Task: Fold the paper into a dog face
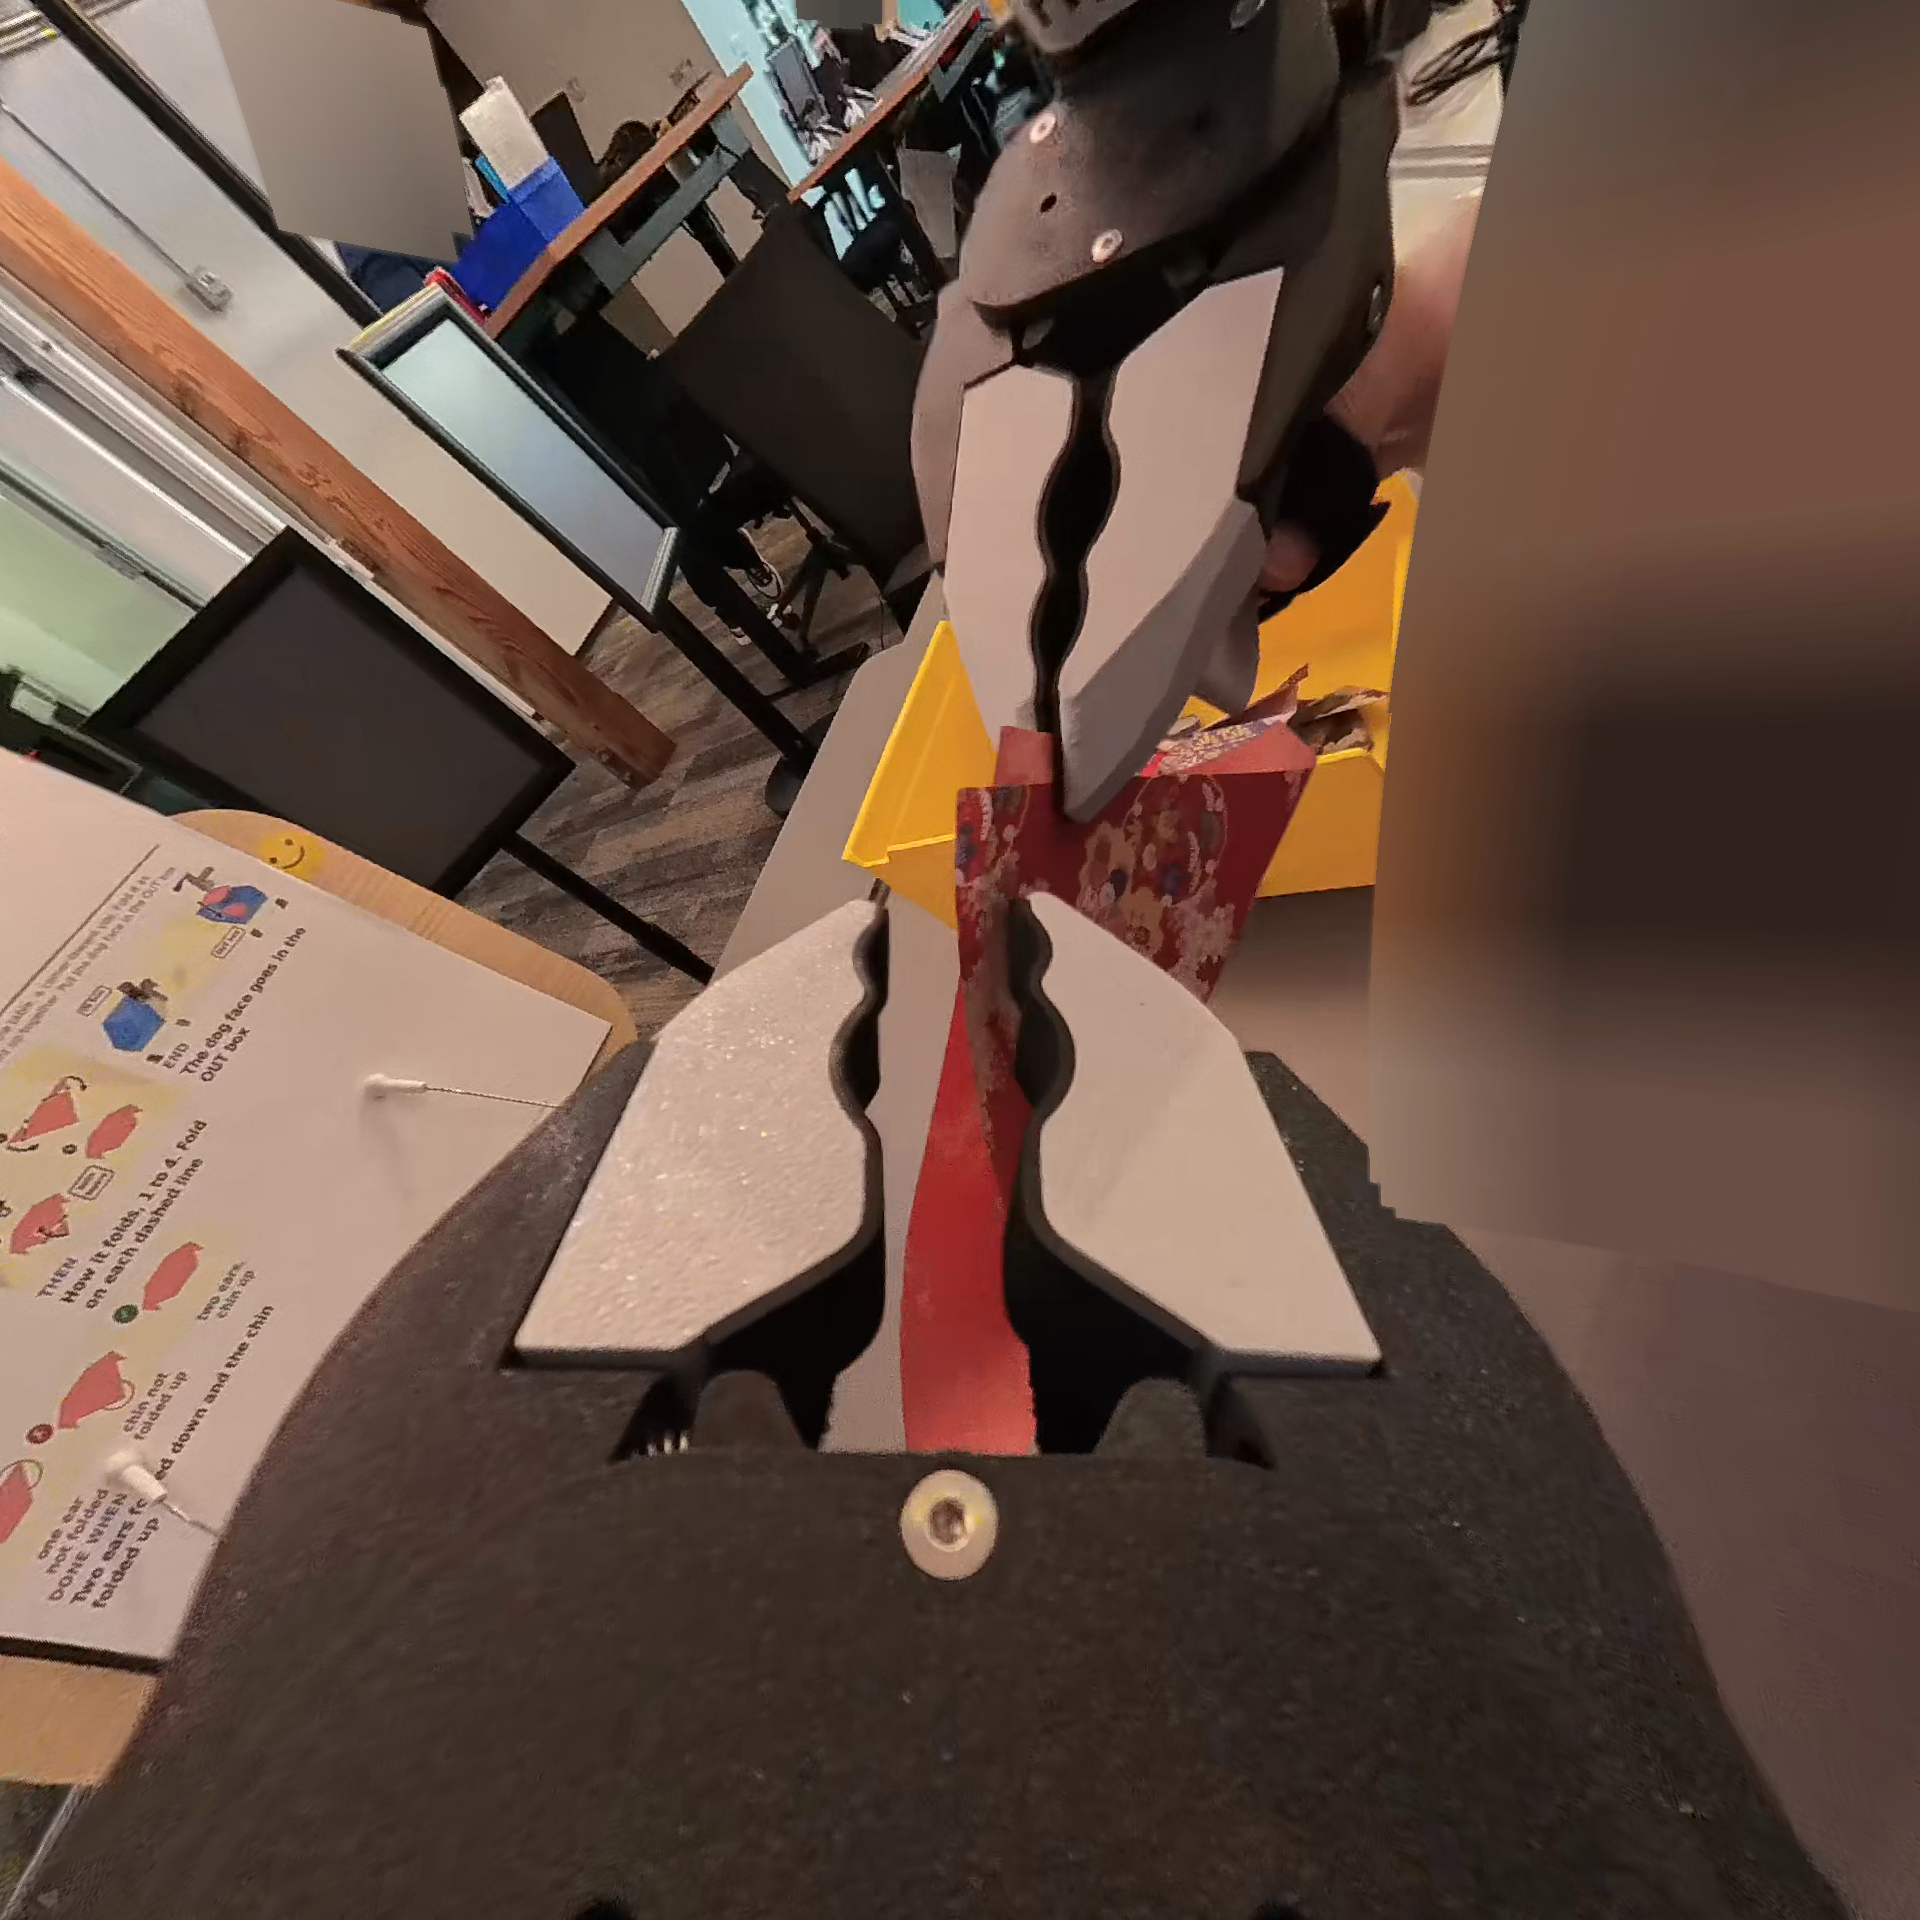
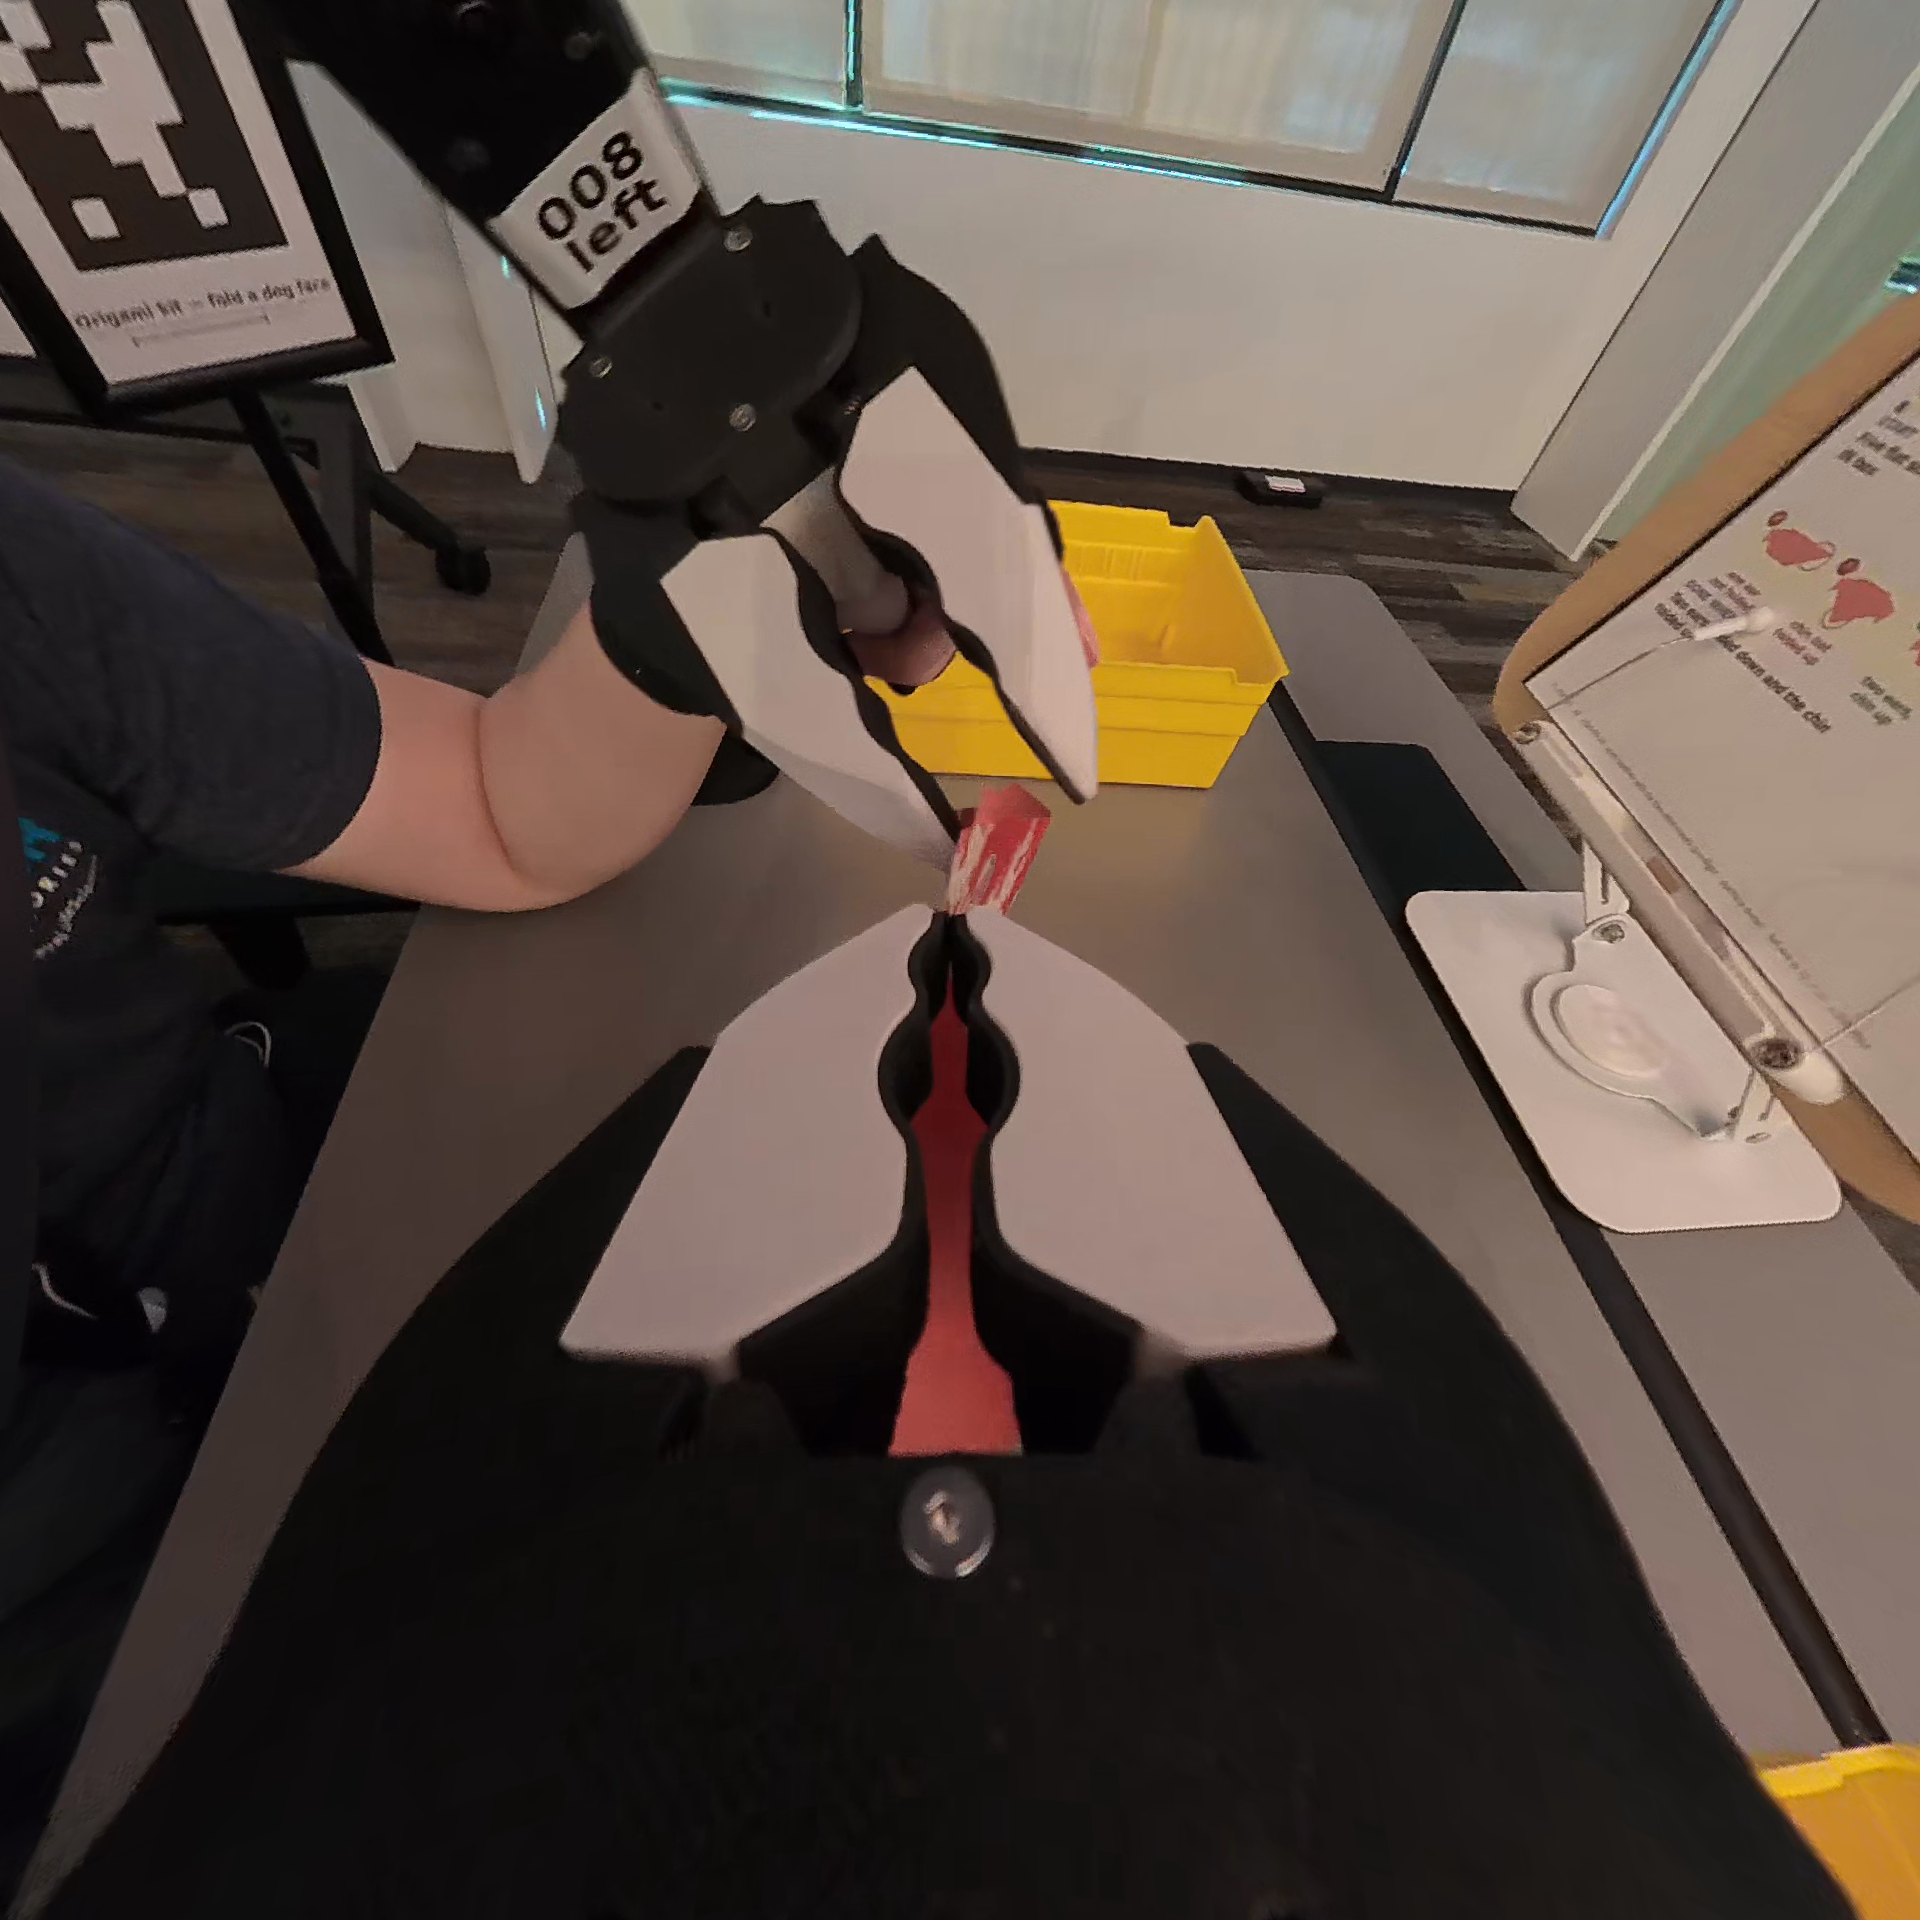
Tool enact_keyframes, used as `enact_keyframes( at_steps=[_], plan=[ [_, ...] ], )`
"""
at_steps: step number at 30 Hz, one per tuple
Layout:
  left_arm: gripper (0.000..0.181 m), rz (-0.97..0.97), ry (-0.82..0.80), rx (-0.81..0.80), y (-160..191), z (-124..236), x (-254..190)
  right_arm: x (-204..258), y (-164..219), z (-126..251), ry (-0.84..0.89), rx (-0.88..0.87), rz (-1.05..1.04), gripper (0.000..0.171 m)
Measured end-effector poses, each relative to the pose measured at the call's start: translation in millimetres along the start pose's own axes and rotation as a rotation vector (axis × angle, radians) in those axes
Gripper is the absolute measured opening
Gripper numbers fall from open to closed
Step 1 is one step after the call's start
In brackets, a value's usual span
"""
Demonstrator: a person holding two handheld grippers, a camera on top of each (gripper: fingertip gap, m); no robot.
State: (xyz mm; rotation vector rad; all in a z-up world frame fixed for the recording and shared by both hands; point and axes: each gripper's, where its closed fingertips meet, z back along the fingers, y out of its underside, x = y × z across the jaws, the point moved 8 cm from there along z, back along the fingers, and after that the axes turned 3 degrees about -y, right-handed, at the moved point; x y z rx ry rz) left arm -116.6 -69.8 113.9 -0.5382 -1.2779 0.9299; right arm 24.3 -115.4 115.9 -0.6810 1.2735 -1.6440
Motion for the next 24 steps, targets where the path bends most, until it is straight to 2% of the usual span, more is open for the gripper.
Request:
enact_keyframes(
  at_steps=[2,5,9,10,12,15,17,19,22,24],
  plan=[
    [0.018,0.008,0.043,-0.002,1.4,-0.6,-1.5,2.4,0.0,-1.3,0.006,0.018,0.036,0.000],
    [0.002,0.012,0.085,-0.023,1.9,-0.4,-2.0,4.0,0.0,-1.1,0.004,0.024,0.060,0.001],
    [0.000,0.023,0.143,-0.065,0.4,4.5,-2.5,2.9,0.0,2.8,-0.006,0.007,0.057,0.001],
    [0.002,0.022,0.133,-0.074,0.1,5.2,-2.1,3.7,-0.1,3.2,-0.018,0.005,0.059,0.001],
    [0.026,-0.006,0.087,-0.061,2.1,5.0,-1.1,5.1,1.3,3.5,-0.031,0.025,0.066,0.001],
    [0.024,-0.077,0.101,-0.015,7.1,2.2,-7.1,7.7,2.5,3.0,-0.037,0.045,0.104,0.001],
    [0.023,-0.056,0.134,-0.016,6.5,-2.2,-10.6,10.9,2.2,2.1,-0.067,0.043,0.114,0.001],
    [0.003,-0.030,0.193,-0.015,7.3,-5.4,-12.5,11.1,2.3,2.0,-0.057,0.051,0.126,0.001],
    [0.000,0.011,0.223,-0.028,8.3,-5.5,-9.8,8.6,1.2,4.7,-0.026,0.025,0.137,0.002],
    [0.000,0.047,0.218,-0.046,7.5,-2.5,-5.6,7.0,-2.7,11.4,-0.019,-0.040,0.132,0.012]
  ],
)
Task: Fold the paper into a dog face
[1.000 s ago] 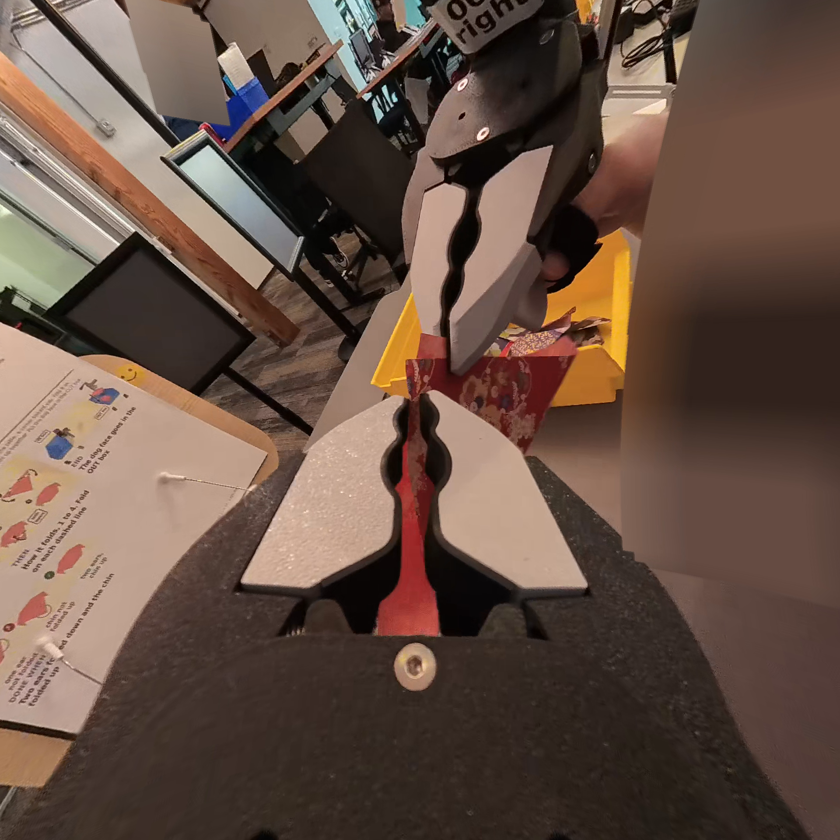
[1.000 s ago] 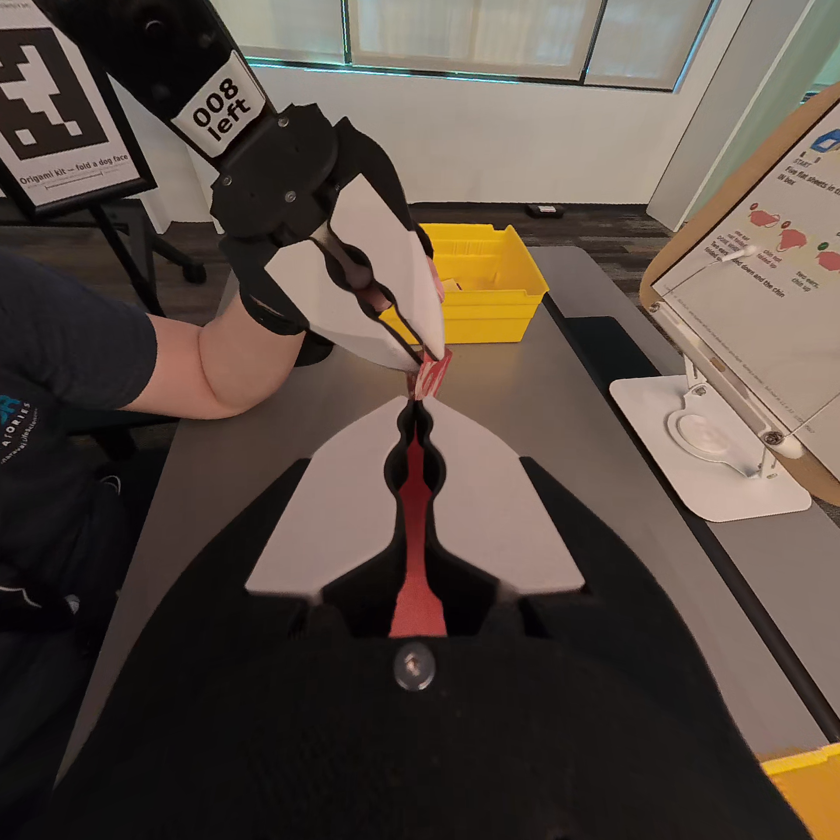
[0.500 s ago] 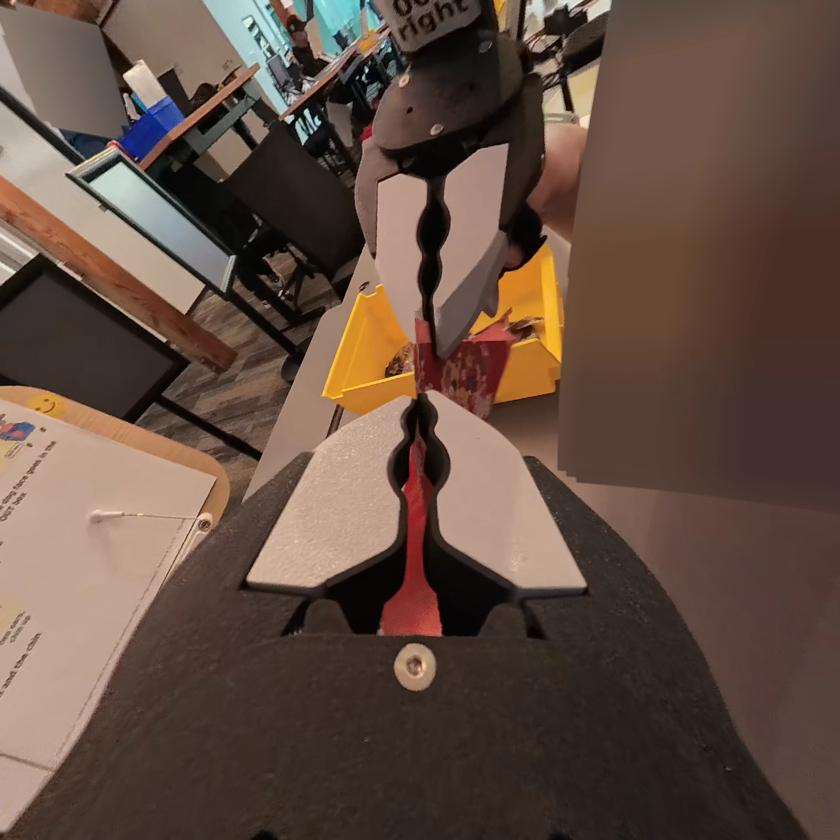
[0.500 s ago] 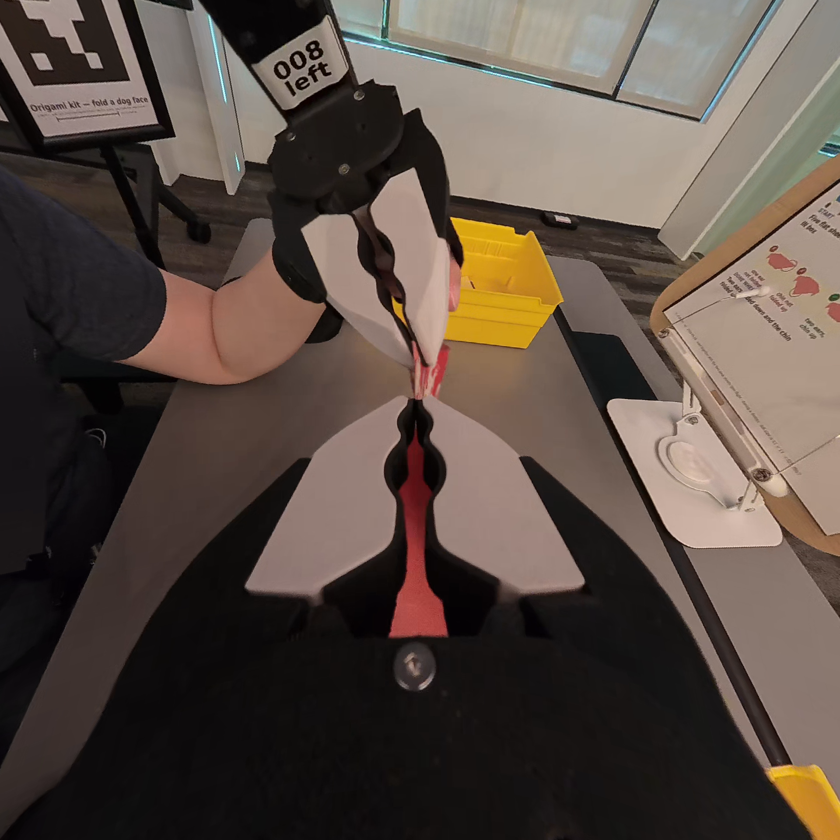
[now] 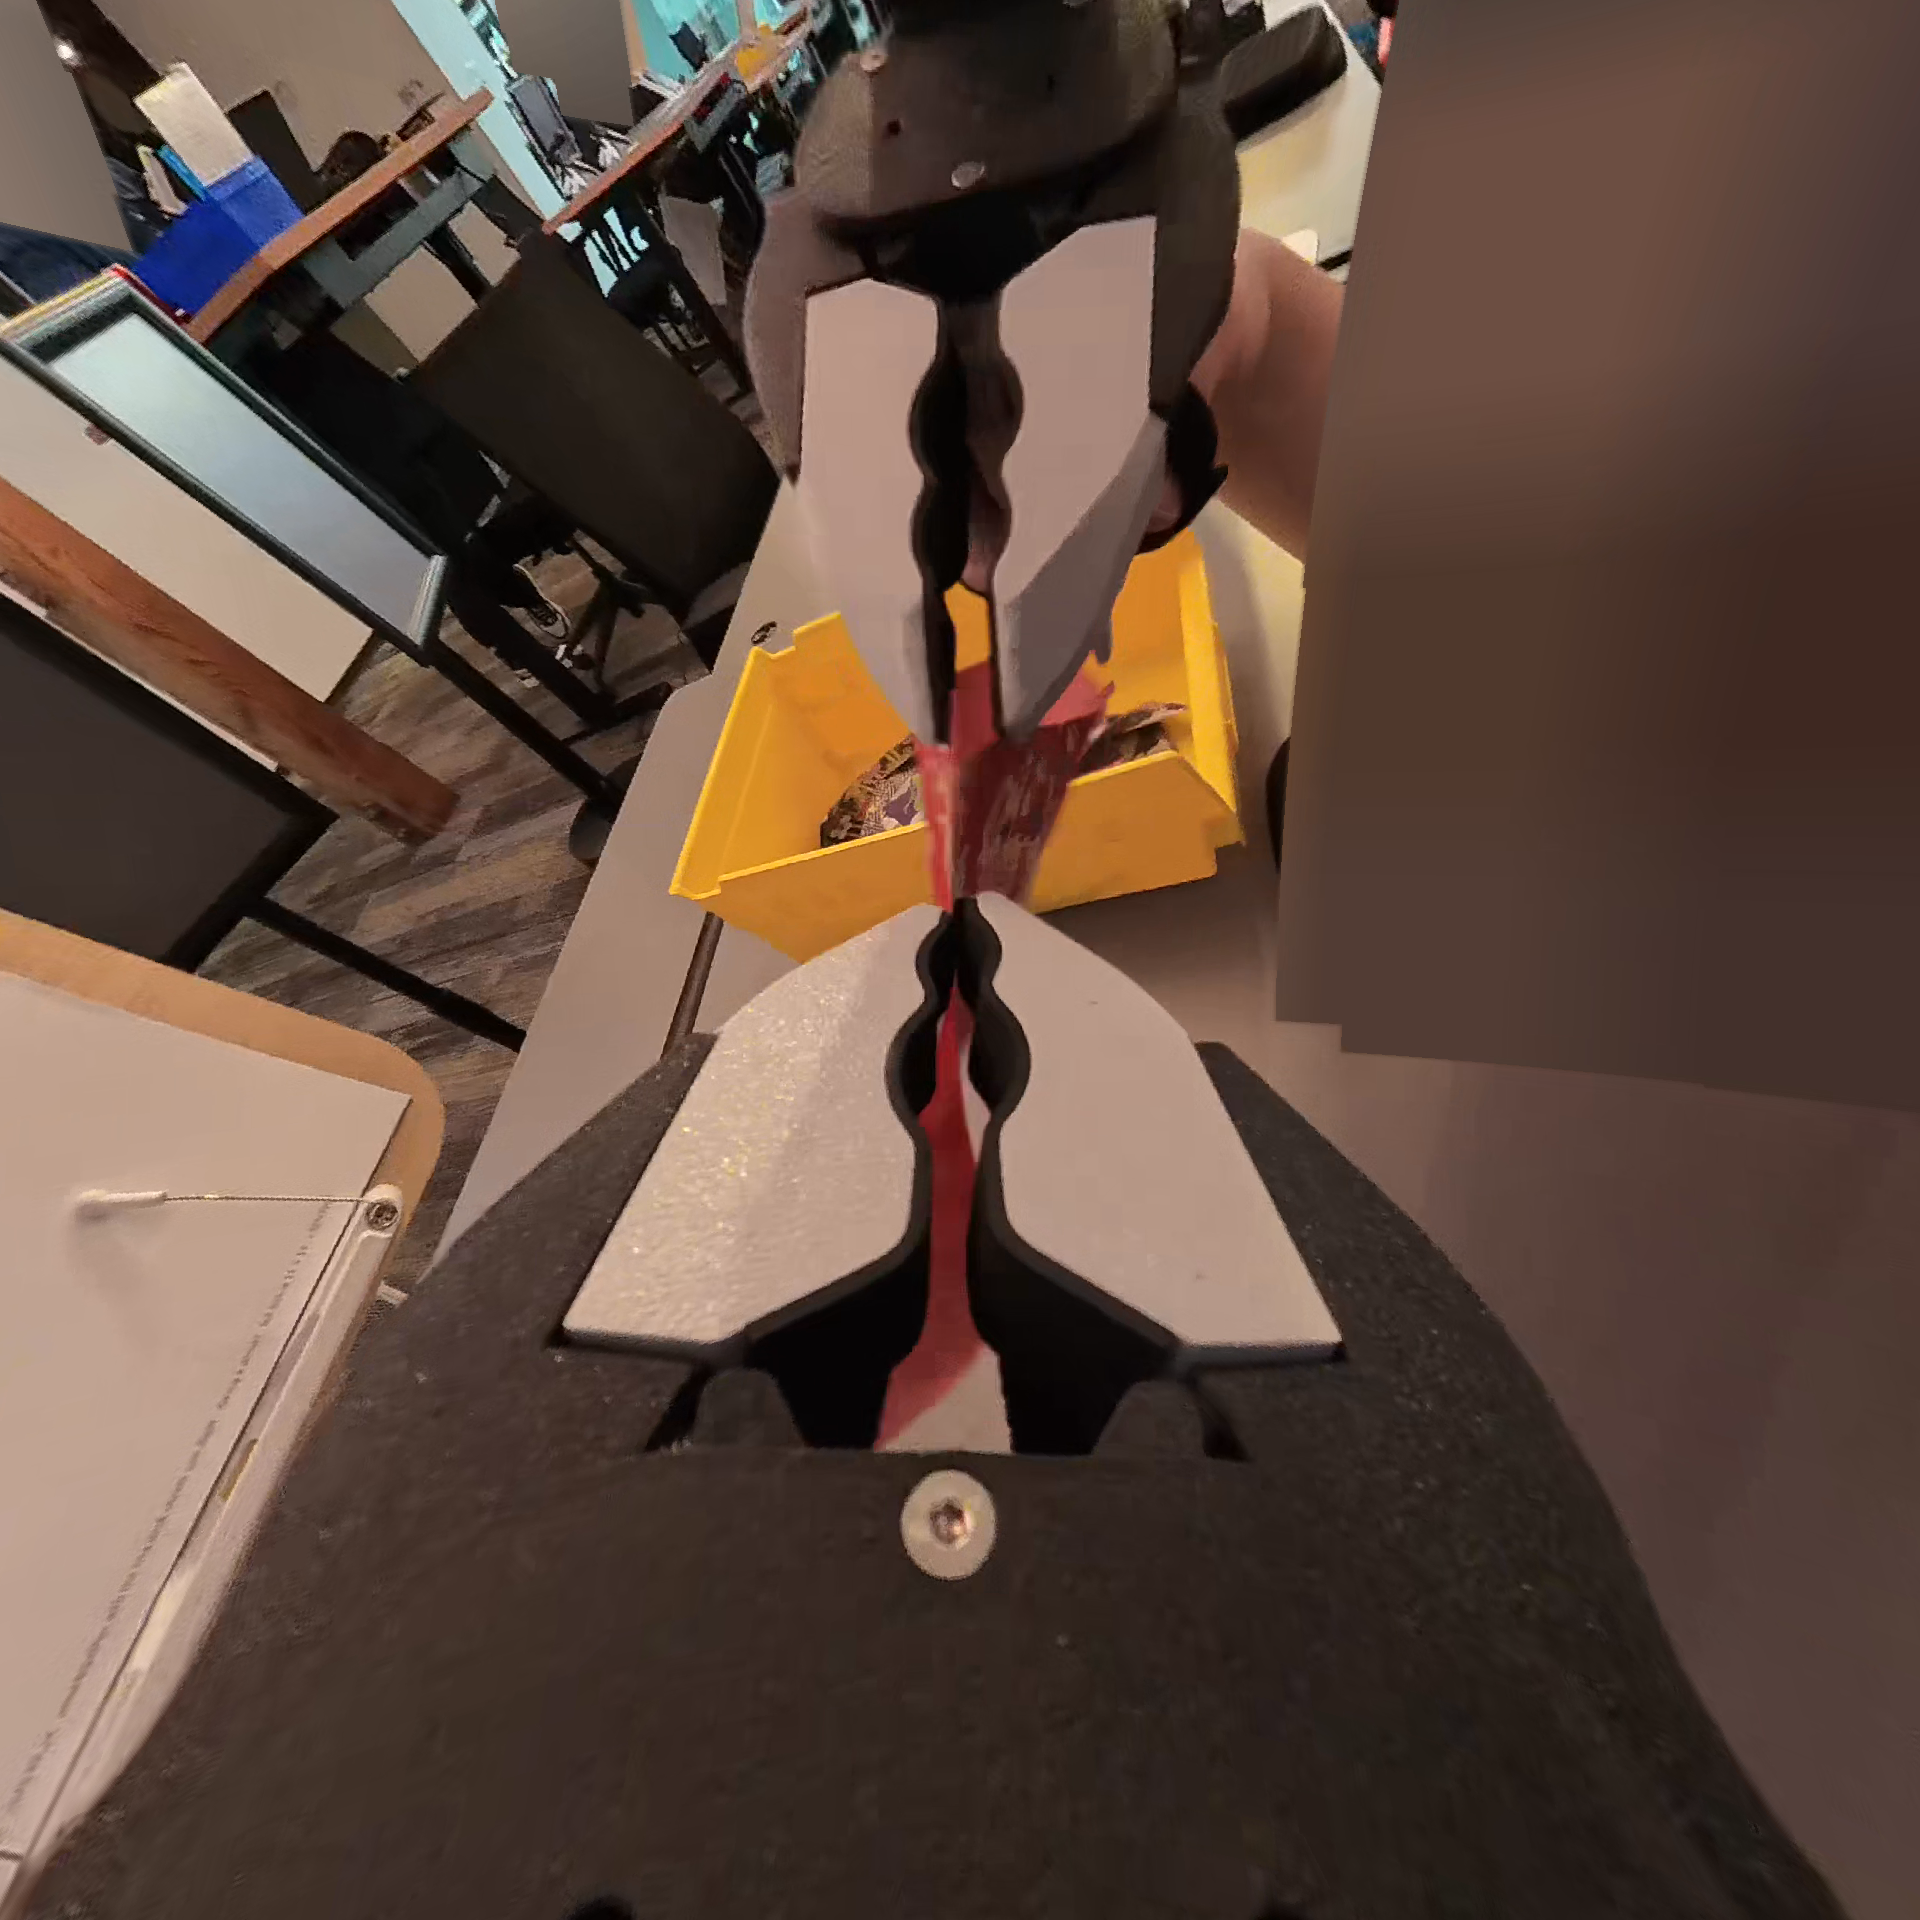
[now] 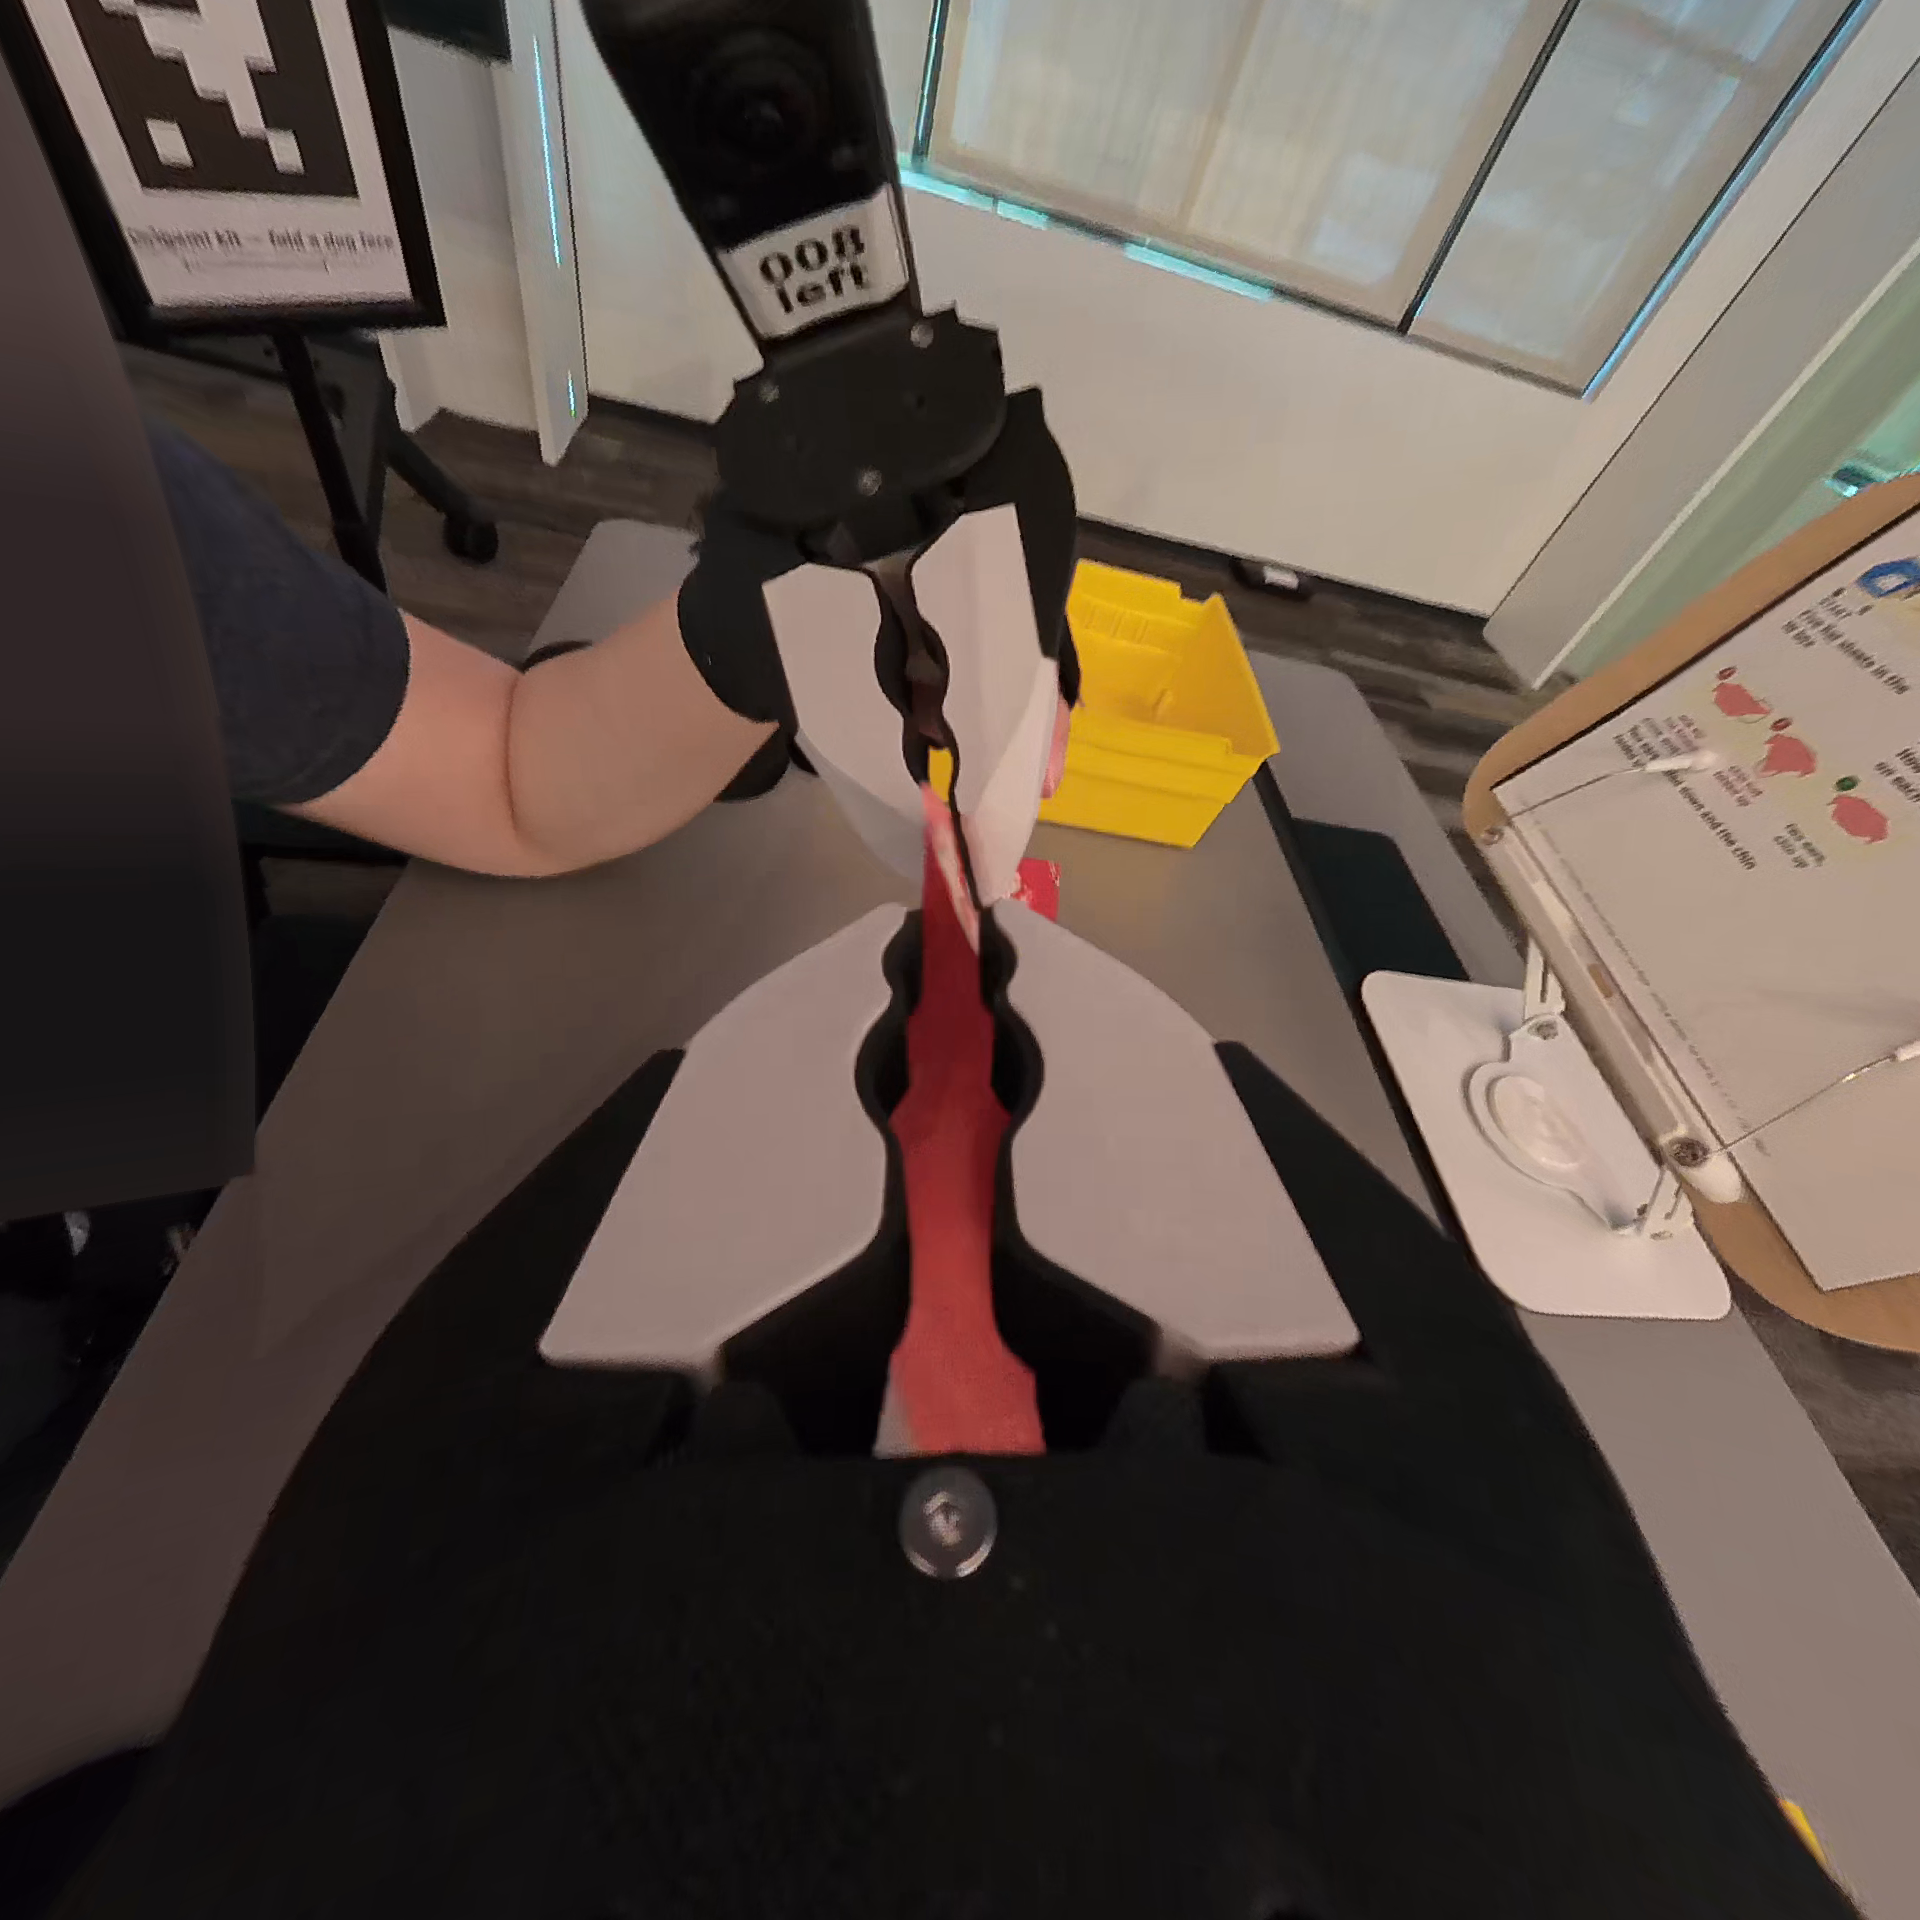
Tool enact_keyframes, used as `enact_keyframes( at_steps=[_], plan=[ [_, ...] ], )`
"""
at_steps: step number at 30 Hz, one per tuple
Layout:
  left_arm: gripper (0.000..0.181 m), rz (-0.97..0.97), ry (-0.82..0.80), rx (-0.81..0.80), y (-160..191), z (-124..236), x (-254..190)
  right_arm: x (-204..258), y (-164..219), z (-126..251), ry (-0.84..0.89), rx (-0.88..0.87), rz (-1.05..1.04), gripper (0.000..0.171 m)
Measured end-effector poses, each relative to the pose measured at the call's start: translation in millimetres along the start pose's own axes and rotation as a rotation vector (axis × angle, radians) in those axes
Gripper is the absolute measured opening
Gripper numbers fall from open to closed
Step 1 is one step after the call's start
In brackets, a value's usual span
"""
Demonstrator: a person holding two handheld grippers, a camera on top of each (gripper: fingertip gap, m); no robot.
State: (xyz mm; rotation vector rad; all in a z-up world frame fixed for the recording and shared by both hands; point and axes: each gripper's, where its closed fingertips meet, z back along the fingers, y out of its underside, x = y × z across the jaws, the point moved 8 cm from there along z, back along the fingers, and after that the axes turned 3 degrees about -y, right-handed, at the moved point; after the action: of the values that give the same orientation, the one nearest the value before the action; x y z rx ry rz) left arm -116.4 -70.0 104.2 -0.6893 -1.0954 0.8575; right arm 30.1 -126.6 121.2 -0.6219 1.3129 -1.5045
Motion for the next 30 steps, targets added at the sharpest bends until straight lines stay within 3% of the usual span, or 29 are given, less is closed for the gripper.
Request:
enact_keyframes(
  at_steps=[6,10,19,22,30],
  plan=[
    [0.000,0.044,0.025,-0.057,-3.7,11.6,2.6,-3.5,-0.1,27.4,0.057,-0.041,0.029,0.012],
    [0.000,0.029,0.037,-0.049,-4.3,10.2,-0.1,-1.8,-4.2,25.6,0.122,-0.030,0.085,0.018],
    [0.000,0.015,0.081,-0.025,-3.7,1.1,-6.9,5.9,0.5,8.6,0.070,0.038,0.140,0.023],
    [0.000,0.021,0.082,-0.028,-3.8,-0.4,-7.0,5.7,2.3,4.7,0.038,0.053,0.135,0.001],
    [0.000,0.029,0.044,-0.048,-4.7,0.7,-3.3,3.1,-0.3,6.0,0.019,0.030,0.055,0.001]
  ],
)
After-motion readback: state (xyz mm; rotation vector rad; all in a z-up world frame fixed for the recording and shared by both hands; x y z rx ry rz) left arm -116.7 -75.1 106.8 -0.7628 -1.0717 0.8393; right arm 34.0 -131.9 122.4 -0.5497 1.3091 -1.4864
